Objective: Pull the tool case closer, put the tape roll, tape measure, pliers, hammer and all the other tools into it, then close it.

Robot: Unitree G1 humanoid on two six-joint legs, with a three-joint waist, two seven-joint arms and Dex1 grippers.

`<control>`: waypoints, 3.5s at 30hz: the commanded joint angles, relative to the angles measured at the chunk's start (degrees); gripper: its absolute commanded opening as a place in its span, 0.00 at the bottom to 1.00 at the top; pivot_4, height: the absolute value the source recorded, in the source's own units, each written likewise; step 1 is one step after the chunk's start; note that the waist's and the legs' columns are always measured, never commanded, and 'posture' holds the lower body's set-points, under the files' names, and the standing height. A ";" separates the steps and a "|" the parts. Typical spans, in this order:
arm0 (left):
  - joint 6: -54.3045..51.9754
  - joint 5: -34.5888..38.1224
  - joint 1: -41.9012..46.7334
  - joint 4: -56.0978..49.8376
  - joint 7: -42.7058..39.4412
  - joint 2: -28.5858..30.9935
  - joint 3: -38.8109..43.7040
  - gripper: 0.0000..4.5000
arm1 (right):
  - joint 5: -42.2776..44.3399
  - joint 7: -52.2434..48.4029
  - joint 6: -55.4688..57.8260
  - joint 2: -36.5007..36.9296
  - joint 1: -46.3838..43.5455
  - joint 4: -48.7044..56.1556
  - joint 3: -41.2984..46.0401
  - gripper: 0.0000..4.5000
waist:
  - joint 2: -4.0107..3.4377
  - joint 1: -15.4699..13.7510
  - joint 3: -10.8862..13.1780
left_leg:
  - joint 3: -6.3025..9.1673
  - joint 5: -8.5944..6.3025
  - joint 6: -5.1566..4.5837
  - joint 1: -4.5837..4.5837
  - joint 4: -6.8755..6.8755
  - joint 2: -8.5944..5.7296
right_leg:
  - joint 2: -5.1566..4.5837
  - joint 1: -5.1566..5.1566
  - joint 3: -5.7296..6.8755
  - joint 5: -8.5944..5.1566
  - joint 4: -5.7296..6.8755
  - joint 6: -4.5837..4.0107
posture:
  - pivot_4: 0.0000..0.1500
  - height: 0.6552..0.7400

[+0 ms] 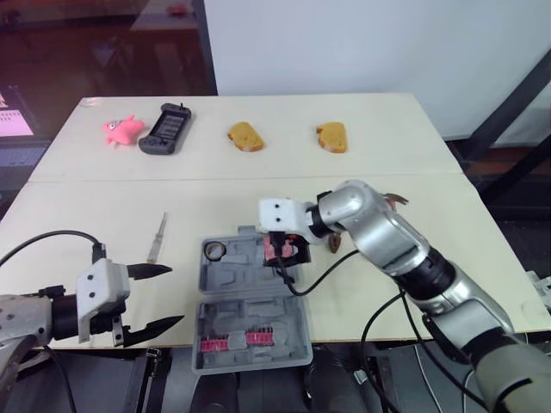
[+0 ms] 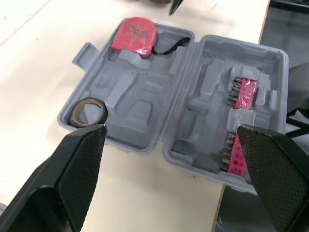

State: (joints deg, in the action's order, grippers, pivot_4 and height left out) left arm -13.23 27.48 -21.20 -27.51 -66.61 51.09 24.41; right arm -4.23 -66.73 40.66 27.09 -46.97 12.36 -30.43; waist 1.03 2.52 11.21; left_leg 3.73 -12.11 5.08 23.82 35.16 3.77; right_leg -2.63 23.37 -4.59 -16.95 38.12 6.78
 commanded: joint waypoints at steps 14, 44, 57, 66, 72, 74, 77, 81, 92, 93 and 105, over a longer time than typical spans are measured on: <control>1.80 -0.13 4.47 3.05 -2.05 0.56 -2.43 1.00 | 4.58 6.56 -13.99 -1.79 6.71 -15.14 5.72 0.38 | 0.00 0.15 0.00 | -0.02 0.00 0.00 -0.03 -0.02 0.00 | 0.01 -0.01 -0.02 0.00 -0.01 0.00 | 1.00 1.00; -5.10 2.94 5.99 6.64 2.41 -0.71 0.29 1.00 | 10.02 6.53 -31.10 -2.61 12.65 -25.05 16.57 0.38 | 0.00 0.07 -0.04 | -0.02 0.00 0.00 -0.40 -0.04 0.00 | 0.01 -0.42 -0.03 -0.02 -0.05 0.00 | 1.00 1.00; 3.69 4.22 -0.62 19.40 2.90 -9.87 9.52 1.00 | 24.78 9.92 -12.27 14.69 40.44 3.90 45.82 0.99 | 0.10 -0.22 -0.07 | -0.06 -0.01 0.01 -0.39 -0.04 -0.01 | -0.03 -0.46 -0.06 -0.13 -0.15 -0.17 | 1.00 1.00; 4.37 9.54 1.82 36.11 5.09 -10.58 20.51 1.00 | 27.80 11.94 -19.95 11.22 63.31 3.33 61.25 0.99 | 0.16 -0.09 -0.10 | -0.08 -0.03 0.02 -0.41 -0.01 -0.01 | -0.06 -0.49 -0.08 -0.29 -0.21 -0.40 | 1.00 1.00; 5.44 8.99 0.76 38.03 3.89 -9.46 21.70 1.00 | 28.87 13.55 -20.40 12.77 62.69 0.75 62.07 0.99 | 0.21 0.27 -0.13 | -0.13 -0.04 0.04 -0.48 -0.07 0.02 | -0.06 -0.49 -0.09 -0.27 -0.26 -0.44 | 1.00 1.00; 5.56 8.96 0.54 37.22 3.93 -9.89 21.33 1.00 | 29.45 14.22 -18.90 13.40 60.59 0.87 61.33 0.99 | 0.20 0.27 -0.13 | -0.15 -0.04 0.04 -0.47 -0.07 0.02 | -0.07 -0.48 -0.10 -0.26 -0.26 -0.44 | 1.00 1.00; 4.87 9.40 0.54 35.38 3.94 -10.50 20.39 1.00 | 32.80 15.75 -14.54 13.63 57.97 3.40 61.44 0.99 | 0.24 -0.03 -0.15 | -0.17 -0.04 0.04 -0.46 -0.08 0.02 | -0.07 -0.47 -0.12 -0.27 -0.26 -0.44 | 1.00 1.00; 1.50 11.05 -0.23 30.18 3.10 -10.80 18.27 1.00 | 43.14 20.44 -3.74 13.32 53.62 10.20 63.01 0.99 | 0.23 -0.12 -0.15 | -0.16 -0.04 0.04 -0.42 -0.07 0.01 | -0.08 -0.48 -0.14 -0.27 -0.27 -0.43 | 1.00 1.00; -9.17 12.53 12.02 14.12 -0.91 -1.92 2.31 1.00 | 55.32 31.31 10.79 17.76 46.78 29.25 55.59 0.99 | 0.27 -0.34 -0.16 | -0.16 -0.04 0.04 -0.38 -0.13 0.01 | -0.07 -0.49 -0.14 -0.28 -0.40 -0.39 | 1.00 1.00; -9.89 12.58 14.81 13.58 -1.45 -0.96 0.08 1.00 | 54.77 32.77 10.90 17.38 47.41 31.09 54.33 0.99 | 0.27 -0.20 -0.16 | -0.16 -0.04 0.04 -0.37 -0.13 0.01 | -0.05 -0.48 -0.14 -0.28 -0.40 -0.38 | 1.00 1.00; -9.11 6.30 27.90 16.91 -6.94 3.88 -12.36 1.00 | 43.57 33.17 4.32 20.16 57.06 36.48 44.31 0.99 | 0.27 0.06 -0.16 | -0.14 -0.03 0.03 -0.37 -0.12 0.01 | -0.02 -0.49 -0.13 -0.26 -0.40 -0.38 | 1.00 1.00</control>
State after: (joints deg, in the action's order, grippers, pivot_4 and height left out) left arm -23.87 36.00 6.62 -11.24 -73.25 53.90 12.54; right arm 41.86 -32.38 47.41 46.15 10.39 47.89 15.11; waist 1.30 2.58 11.05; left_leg 3.59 -12.14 5.11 23.44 35.05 3.78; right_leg -2.65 22.88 -4.72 -17.22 37.72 6.39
